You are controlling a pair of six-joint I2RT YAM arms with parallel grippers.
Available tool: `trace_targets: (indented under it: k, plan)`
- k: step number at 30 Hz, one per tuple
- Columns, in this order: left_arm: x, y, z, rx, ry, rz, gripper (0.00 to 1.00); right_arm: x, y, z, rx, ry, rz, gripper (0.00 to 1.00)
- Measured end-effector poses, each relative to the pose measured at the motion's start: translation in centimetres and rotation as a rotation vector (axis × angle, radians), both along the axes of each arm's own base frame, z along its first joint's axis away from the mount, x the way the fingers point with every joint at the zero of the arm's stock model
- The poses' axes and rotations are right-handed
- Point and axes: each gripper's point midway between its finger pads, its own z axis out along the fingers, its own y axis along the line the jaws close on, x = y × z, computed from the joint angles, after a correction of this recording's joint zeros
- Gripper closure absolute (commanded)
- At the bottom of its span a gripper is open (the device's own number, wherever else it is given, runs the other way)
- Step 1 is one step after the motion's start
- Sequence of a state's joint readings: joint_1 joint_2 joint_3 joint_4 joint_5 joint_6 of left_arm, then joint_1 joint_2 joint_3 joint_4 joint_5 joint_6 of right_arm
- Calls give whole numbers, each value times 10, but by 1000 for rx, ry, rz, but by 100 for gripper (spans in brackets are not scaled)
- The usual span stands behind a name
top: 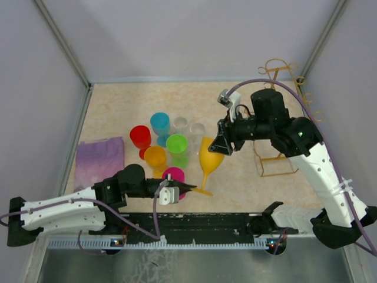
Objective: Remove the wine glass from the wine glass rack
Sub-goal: Place the wine glass at the center of the board.
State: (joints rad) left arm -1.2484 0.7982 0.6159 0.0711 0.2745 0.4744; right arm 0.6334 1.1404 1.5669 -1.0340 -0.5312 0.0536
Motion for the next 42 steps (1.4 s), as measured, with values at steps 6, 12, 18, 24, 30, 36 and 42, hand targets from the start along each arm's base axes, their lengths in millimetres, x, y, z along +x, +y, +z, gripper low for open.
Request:
trace_targets:
  k: [6,12,18,24,30,36,42]
  plan:
    - [1,8,-13,52,-14,12,88,-10,6,8,40,-3,71,99]
    - [6,10,-19,69,-5,43,69,-18,9,16,80,7,100,100]
    - [5,10,-5,13,16,49,37,-15,4,13,58,-24,89,100]
    - [3,13,21,-99,109,78,0,-6,-7,-8,17,-100,31,100]
    - [31,36,67,-322,240,293,0,-2,-1,-78,-55,-168,11,100]
    - [50,56,100,-463,308,430,0,13,17,-131,-125,-262,-10,100]
    - [81,87,120,-564,354,656,0,19,40,-142,-123,-380,-8,100]
